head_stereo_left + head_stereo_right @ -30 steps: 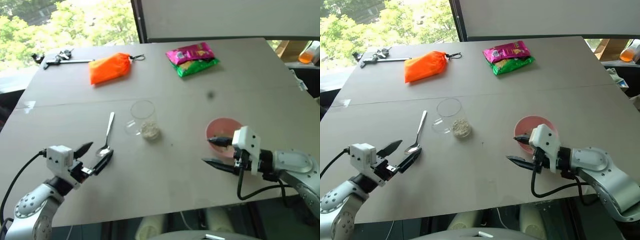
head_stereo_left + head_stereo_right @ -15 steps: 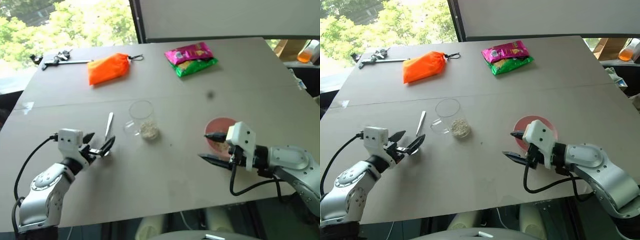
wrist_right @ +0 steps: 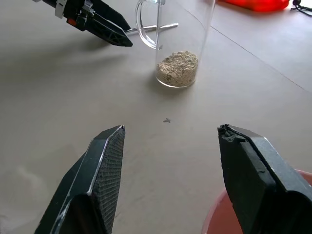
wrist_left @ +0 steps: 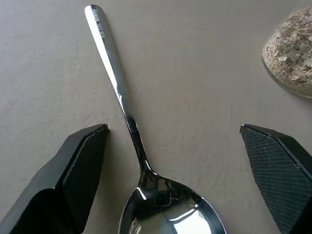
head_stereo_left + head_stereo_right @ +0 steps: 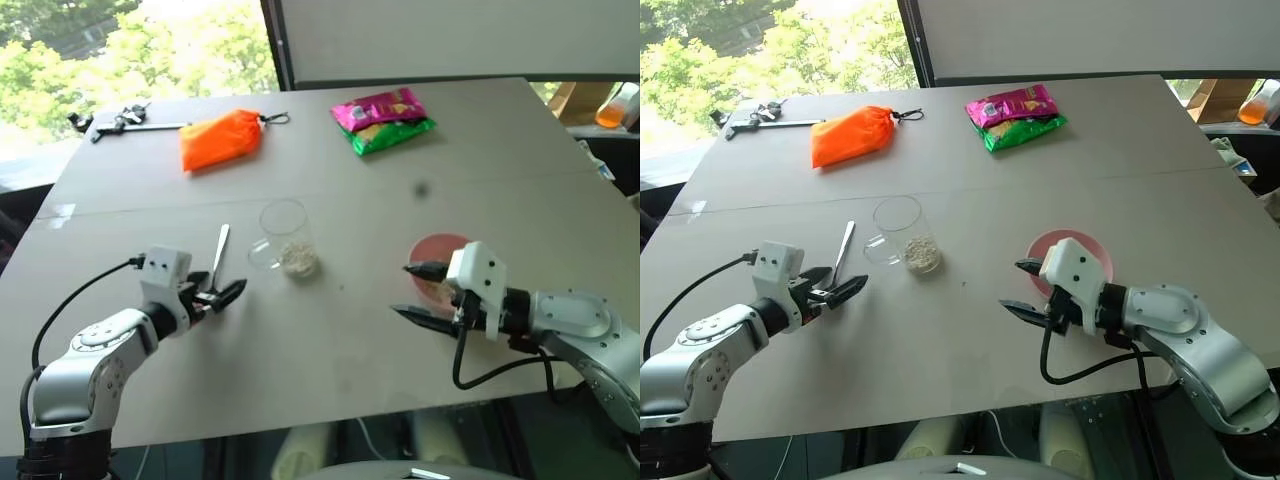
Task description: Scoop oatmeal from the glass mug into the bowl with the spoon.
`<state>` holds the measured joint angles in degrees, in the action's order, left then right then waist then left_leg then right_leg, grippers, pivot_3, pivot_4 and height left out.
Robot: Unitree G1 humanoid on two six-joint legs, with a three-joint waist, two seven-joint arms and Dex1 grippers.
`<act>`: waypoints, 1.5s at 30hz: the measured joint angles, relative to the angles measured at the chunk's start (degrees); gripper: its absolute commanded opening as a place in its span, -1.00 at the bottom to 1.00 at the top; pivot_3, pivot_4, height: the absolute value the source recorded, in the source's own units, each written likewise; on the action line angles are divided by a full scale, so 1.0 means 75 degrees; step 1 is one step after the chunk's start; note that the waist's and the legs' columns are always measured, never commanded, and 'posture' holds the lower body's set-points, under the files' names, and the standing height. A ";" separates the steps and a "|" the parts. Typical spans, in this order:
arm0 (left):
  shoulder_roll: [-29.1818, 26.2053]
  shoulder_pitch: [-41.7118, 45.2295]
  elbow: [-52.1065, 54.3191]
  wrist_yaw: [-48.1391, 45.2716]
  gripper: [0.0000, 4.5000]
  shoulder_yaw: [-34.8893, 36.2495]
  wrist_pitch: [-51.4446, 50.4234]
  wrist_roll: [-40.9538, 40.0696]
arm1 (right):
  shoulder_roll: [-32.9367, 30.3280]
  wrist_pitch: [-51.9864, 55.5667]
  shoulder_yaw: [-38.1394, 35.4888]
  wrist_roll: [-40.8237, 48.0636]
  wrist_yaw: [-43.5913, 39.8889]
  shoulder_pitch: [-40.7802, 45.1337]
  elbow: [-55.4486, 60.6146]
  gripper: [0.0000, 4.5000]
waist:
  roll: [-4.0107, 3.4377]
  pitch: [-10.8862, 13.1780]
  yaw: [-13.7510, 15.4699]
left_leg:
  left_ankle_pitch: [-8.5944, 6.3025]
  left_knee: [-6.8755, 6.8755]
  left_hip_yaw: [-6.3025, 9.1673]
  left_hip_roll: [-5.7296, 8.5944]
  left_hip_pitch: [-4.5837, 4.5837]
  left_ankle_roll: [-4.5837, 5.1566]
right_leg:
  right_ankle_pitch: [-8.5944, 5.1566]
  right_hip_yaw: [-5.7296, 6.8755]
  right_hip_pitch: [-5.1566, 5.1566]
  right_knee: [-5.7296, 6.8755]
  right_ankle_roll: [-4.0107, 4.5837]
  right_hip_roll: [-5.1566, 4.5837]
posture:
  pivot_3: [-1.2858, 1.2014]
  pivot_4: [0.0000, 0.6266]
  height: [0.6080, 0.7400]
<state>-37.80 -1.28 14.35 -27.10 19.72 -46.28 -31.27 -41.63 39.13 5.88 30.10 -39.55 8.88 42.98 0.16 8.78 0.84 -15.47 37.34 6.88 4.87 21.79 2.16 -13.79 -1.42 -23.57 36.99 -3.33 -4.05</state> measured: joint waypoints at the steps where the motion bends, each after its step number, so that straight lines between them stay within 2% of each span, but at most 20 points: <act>1: 0.0012 0.0085 -0.0049 0.0078 0.63 0.0036 -0.0131 -0.0006 | 0.0004 -0.0007 0.0005 -0.0018 -0.0004 0.0028 0.0000 0.35 | -0.0001 0.0000 0.0000 | 0.0002 0.0000 0.0001 0.0000 -0.0002 -0.0003 | 0.0000 0.0000 0.0000 0.0005 0.0000 0.0000 | 0.03 -0.52 1.00; 2: 0.0035 0.0142 -0.0082 0.0140 0.51 0.0076 -0.0229 -0.0018 | 0.0006 -0.0011 0.0017 -0.0030 -0.0006 0.0050 -0.0001 0.35 | -0.0002 -0.0002 -0.0001 | 0.0003 0.0000 0.0001 0.0000 -0.0003 -0.0004 | 0.0000 0.0000 0.0000 0.0007 0.0001 0.0001 | 0.03 -0.52 1.00; 3: 0.0055 0.0206 -0.0129 0.0233 0.29 0.0115 -0.0336 -0.0036 | 0.0013 -0.0025 0.0028 -0.0043 -0.0008 0.0067 -0.0001 0.35 | -0.0005 -0.0003 -0.0002 | 0.0003 0.0000 0.0001 0.0000 -0.0005 -0.0004 | 0.0000 0.0000 0.0000 0.0009 0.0001 0.0001 | 0.03 -0.52 1.00; 7: 0.0087 0.0443 -0.0416 0.0504 -0.24 0.0341 -0.0906 -0.0055 | 0.0092 -0.0047 0.0147 -0.0068 -0.0009 0.0241 -0.0014 0.35 | -0.0065 -0.0045 -0.0019 | 0.0003 0.0000 -0.0004 0.0000 -0.0011 -0.0004 | 0.0001 -0.0003 0.0000 0.0017 0.0001 0.0002 | 0.03 -0.52 1.00; 10: 0.0086 0.0430 -0.0515 0.0595 -0.98 0.0524 -0.1068 -0.0053 | 0.0113 -0.0049 0.0150 -0.0083 -0.0013 0.0289 -0.0029 0.35 | -0.0076 -0.0053 -0.0041 | 0.0004 0.0000 -0.0011 0.0000 -0.0011 -0.0005 | 0.0000 -0.0007 -0.0001 0.0017 0.0002 0.0002 | 0.03 -0.52 1.00; 15: 0.0234 -0.0173 -0.0100 0.0571 -0.98 0.1157 -0.1357 -0.0437 | 0.0140 -0.0073 0.0179 -0.0116 -0.0019 0.0328 -0.0074 0.35 | -0.0076 -0.0056 -0.0151 | 0.0003 -0.0002 -0.0034 0.0000 -0.0008 -0.0004 | 0.0000 -0.0030 -0.0003 0.0003 0.0001 0.0001 | 0.03 -0.52 1.00; 20: 0.0793 -0.1015 0.0603 0.0627 -0.98 0.1898 -0.1353 -0.0839 | 0.0196 -0.0108 0.0258 -0.0187 -0.0021 0.0374 -0.0126 0.35 | -0.0077 -0.0057 -0.0212 | 0.0001 -0.0006 -0.0040 -0.0002 -0.0007 -0.0002 | 0.0000 -0.0061 -0.0003 -0.0003 0.0001 0.0000 | 0.03 -0.52 1.00; 24: 0.1674 -0.2051 0.0998 0.0172 -0.98 0.1903 0.0747 -0.0423 | 0.0229 -0.0213 0.0308 -0.0264 -0.0070 0.0404 -0.0227 0.35 | -0.0053 -0.0050 -0.0174 | 0.0000 -0.0006 -0.0041 -0.0004 0.0001 -0.0002 | 0.0000 -0.0060 -0.0004 -0.0010 0.0003 -0.0003 | 0.03 -0.52 1.00; 28: 0.2823 -0.2380 0.1533 -0.0013 -0.98 0.2444 0.1786 -0.1282 | 0.0316 -0.0285 0.0435 -0.0307 -0.0205 0.0573 -0.0416 0.35 | 0.0022 -0.0049 -0.0020 | -0.0001 0.0004 -0.0019 -0.0006 0.0013 -0.0001 | 0.0001 -0.0032 -0.0005 -0.0015 0.0004 -0.0005 | 0.03 -0.52 1.00; 31: 0.3025 -0.2563 0.1901 -0.0188 -0.98 0.2499 0.2267 -0.1711 | 0.0394 -0.0310 0.0458 -0.0305 -0.0284 0.0739 -0.0521 0.35 | 0.0036 -0.0049 0.0017 | -0.0002 0.0007 -0.0017 -0.0003 0.0018 0.0001 | 0.0001 -0.0028 -0.0003 -0.0022 0.0004 -0.0009 | 0.03 -0.52 1.00; 37: 0.2881 -0.2561 0.2854 -0.0388 -0.98 0.2316 0.2519 -0.2820 | 0.0875 0.0156 0.0240 0.0436 -0.0214 0.1084 -0.0705 0.35 | 0.0047 -0.0044 -0.0005 | -0.0002 0.0007 -0.0016 -0.0004 0.0021 0.0002 | 0.0001 -0.0027 -0.0002 -0.0022 0.0005 -0.0004 | 0.03 -0.52 1.00; 40: 0.2499 -0.2387 0.3445 -0.0402 -0.98 0.1871 0.2490 -0.3273 | 0.1130 0.0494 -0.0074 0.0935 0.0009 0.1361 -0.0725 0.35 | 0.0047 -0.0044 -0.0002 | -0.0002 0.0007 -0.0013 -0.0003 0.0019 0.0002 | 0.0002 -0.0024 -0.0002 -0.0022 0.0005 -0.0002 | 0.03 -0.52 1.00; 45: 0.1382 -0.2065 0.4153 -0.0623 -0.98 0.0751 0.2093 -0.3427 | 0.1604 0.1074 -0.0581 0.1805 0.0609 0.1576 -0.0763 0.35 | 0.0042 -0.0041 -0.0017 | -0.0001 0.0004 -0.0021 -0.0001 0.0019 0.0002 | 0.0002 -0.0031 -0.0003 -0.0021 0.0006 0.0002 | 0.03 -0.52 1.00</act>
<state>-27.43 -16.77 45.50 -31.77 25.36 -30.58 -56.97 -29.60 47.19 1.53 43.64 -34.98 20.70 37.26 0.48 8.47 0.71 -15.48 37.37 6.72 4.87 21.93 2.18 -13.77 -1.65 -23.60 36.83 -3.28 -4.03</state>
